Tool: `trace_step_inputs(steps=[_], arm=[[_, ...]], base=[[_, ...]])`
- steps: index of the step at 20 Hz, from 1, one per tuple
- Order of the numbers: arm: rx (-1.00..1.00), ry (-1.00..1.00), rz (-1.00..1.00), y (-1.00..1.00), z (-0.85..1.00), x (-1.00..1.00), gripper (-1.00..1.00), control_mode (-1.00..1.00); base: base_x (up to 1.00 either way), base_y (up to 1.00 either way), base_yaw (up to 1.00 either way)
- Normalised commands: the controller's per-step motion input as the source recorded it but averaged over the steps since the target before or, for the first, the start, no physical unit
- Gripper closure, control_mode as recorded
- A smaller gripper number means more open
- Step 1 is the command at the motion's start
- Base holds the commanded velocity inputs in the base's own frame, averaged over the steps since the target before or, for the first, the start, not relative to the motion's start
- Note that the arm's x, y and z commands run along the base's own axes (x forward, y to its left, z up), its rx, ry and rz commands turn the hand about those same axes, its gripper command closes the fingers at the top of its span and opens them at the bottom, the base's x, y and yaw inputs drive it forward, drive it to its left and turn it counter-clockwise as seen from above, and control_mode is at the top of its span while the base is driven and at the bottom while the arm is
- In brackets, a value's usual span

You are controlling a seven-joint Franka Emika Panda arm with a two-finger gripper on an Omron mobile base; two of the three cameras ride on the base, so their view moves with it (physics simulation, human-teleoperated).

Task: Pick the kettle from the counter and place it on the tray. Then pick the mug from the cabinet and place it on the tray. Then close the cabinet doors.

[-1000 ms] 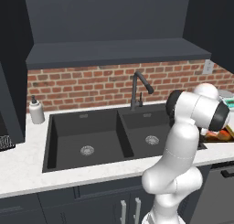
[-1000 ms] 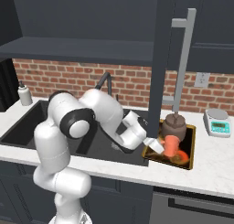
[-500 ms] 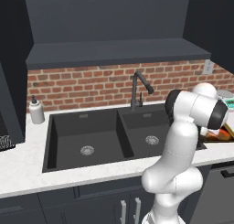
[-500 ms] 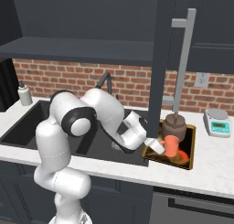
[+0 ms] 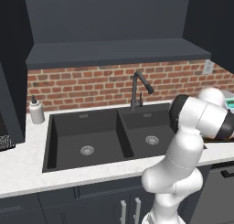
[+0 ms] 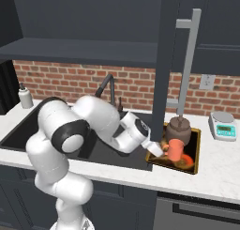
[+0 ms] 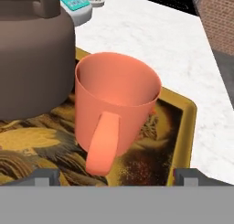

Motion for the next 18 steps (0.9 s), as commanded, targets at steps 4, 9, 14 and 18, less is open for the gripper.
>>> trace_step_inputs(steps=[4, 9, 14, 18], arm=[[0.0, 0.0, 0.0, 0.13, 0.36, -0.28, -1.0, -1.0], [0.02, 0.0, 0.0, 0.07, 0.54, -0.44, -1.0, -1.0], [0.0, -0.04, 0.0, 0.19, 0.58, -0.51, -1.0, -1.0], [0.0, -0.22, 0.02, 0.32, 0.58, -0.55, -1.0, -1.0]], base=[[0.0, 0.0, 0.0], [0.0, 0.0, 0.0], [0.0, 0.0, 0.0], [0.0, 0.0, 0.0]])
